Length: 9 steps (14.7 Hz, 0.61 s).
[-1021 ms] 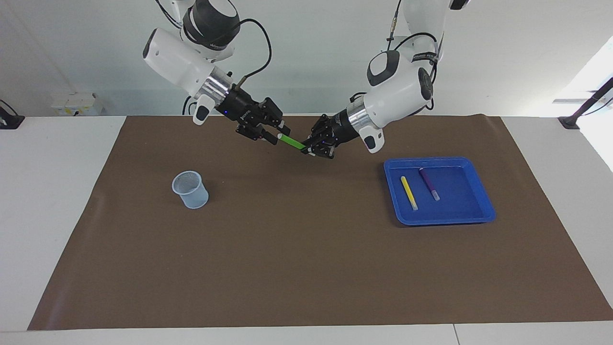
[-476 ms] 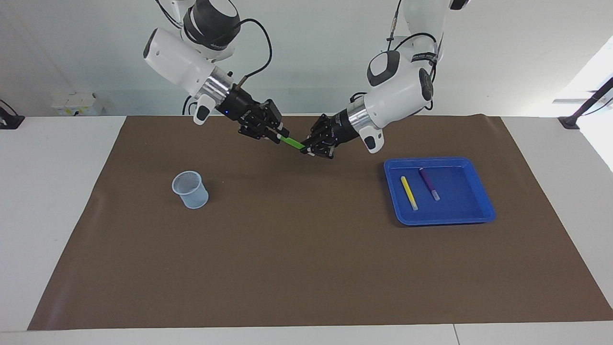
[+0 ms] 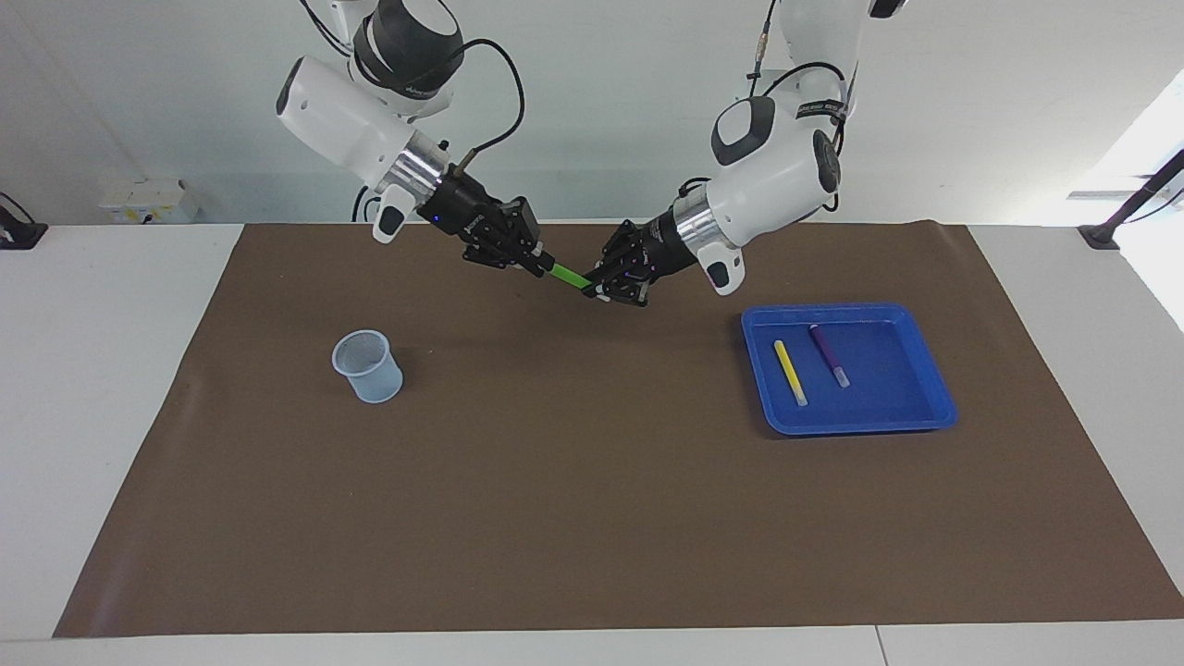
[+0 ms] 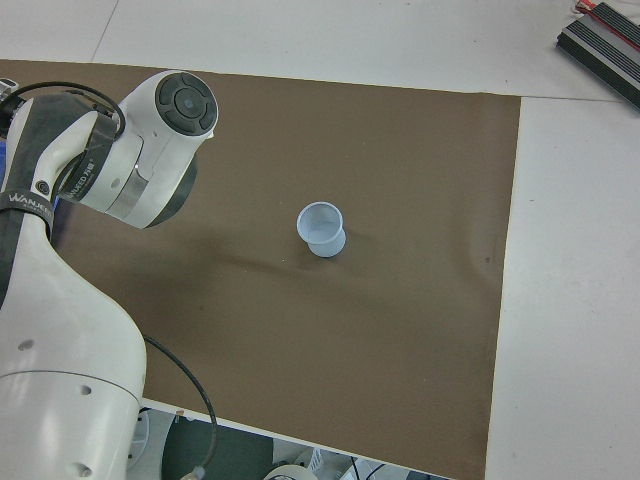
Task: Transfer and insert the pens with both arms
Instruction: 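Grasp the green pen tip with the right gripper, open the left gripper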
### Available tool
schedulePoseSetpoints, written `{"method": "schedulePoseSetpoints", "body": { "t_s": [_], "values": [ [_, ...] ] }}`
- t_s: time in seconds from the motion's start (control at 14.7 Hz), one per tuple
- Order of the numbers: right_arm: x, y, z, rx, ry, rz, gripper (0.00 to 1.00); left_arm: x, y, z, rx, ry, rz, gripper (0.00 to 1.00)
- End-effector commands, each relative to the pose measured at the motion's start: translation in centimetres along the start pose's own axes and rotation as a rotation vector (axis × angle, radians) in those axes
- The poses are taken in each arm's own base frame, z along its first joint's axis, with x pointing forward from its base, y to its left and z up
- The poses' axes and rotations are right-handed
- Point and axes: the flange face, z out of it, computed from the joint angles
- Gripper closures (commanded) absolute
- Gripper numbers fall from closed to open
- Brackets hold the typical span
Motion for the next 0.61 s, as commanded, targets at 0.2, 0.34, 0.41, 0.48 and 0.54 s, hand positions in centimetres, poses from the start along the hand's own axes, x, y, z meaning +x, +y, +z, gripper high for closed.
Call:
{"method": "schedulePoseSetpoints", "body": {
  "t_s": [0.2, 0.34, 0.41, 0.48, 0.54],
  "values": [
    [0.8, -1.2, -1.5, -0.093, -0.042, -0.102, 1.00, 0.1, -0.7, -1.2, -0.032, -0.010, 0.005, 0.00],
    [2.6, -0.6, -5.2, -0.213, -0.058, -0.161, 1.00, 1.4, 0.3, -2.6, -0.044, -0.008, 0.016, 0.00],
    [3.3, -0.3, -6.8, -0.281, -0.074, -0.217, 1.00, 1.8, 0.4, -3.1, -0.037, -0.006, 0.039, 0.00],
    [3.9, -0.2, -8.4, -0.346, -0.092, -0.292, 1.00, 2.9, 1.0, -4.1, -0.036, 0.001, 0.053, 0.00],
    [4.6, 0.6, -9.9, -0.411, -0.112, -0.353, 1.00, 3.8, 1.3, -4.9, -0.022, 0.006, 0.081, 0.00]
  ]
}}
